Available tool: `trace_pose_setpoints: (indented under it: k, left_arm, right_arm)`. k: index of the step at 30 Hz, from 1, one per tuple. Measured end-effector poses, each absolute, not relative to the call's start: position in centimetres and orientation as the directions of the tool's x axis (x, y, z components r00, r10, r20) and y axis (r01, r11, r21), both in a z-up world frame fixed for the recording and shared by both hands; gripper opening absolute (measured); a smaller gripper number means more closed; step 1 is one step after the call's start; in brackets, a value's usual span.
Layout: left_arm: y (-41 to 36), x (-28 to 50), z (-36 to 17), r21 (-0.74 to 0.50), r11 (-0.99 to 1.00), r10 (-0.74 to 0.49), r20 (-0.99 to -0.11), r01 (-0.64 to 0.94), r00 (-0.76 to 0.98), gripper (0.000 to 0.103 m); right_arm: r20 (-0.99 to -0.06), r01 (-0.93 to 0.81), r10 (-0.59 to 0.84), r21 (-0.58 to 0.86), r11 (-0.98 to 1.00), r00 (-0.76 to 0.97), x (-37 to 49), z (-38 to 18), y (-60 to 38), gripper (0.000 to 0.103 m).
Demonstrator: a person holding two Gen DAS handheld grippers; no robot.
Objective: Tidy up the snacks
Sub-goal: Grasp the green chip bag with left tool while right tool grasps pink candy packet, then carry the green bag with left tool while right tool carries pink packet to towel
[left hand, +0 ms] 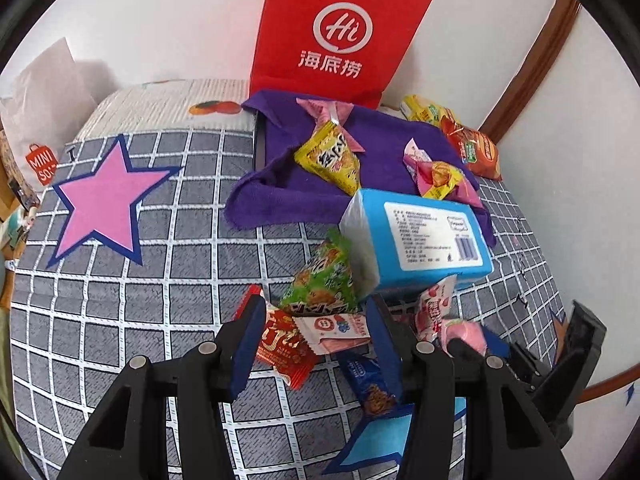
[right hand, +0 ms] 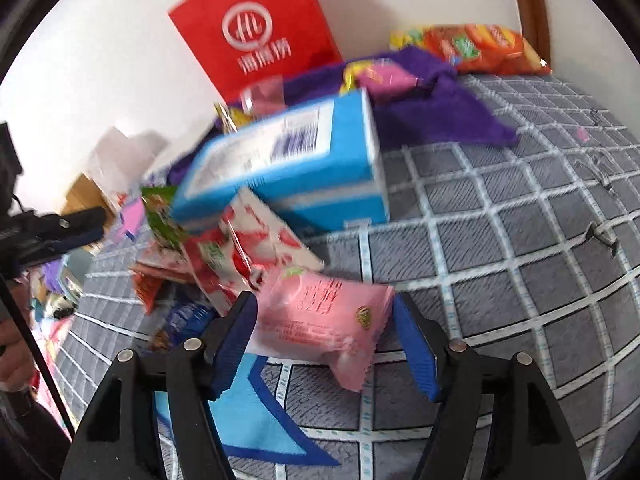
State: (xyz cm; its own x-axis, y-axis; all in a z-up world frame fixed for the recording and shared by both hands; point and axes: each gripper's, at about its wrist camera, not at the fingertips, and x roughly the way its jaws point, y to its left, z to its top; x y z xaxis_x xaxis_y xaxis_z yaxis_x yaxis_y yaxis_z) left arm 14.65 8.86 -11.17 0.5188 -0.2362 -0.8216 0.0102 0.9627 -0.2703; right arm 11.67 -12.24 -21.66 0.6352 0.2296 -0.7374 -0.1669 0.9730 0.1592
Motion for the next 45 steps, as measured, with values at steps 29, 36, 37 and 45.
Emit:
trace_pose_setpoints:
  k: [29,36,37,45]
  left_arm:
    - [6.7,18.9,-16.7,-0.260,0.965,-0.251,-0.854,0.043,0.456,0.049]
    - [5.9,19.6,-17.2,-0.226,0.971,-0.234,-0.859,0.072,0.455,0.049]
    - [5.8,19.5,-17.2,-0.221,0.972,-0.230,-0.858,0.072,0.459,0.049]
    - [6.7,19.4,-17.1,-0.270,0.961,-0.269,-0.840,0.067,0.472,0.041]
  right_arm:
    - [-0.728,-0.064,0.050,0.009,0.998,0.684,12.1,-22.1,-15.3,0.025]
    - [-0.728,-0.067,0.054,0.011,0.998,0.684,12.2,-22.1,-15.2,0.026]
    - [-0.728,-0.068,0.054,0.009,0.998,0.684,12.2,-22.1,-15.2,0.027]
    - [-0.732,-0.099,0.028,-0.054,0.994,0.681,12.3,-22.2,-13.9,0.038]
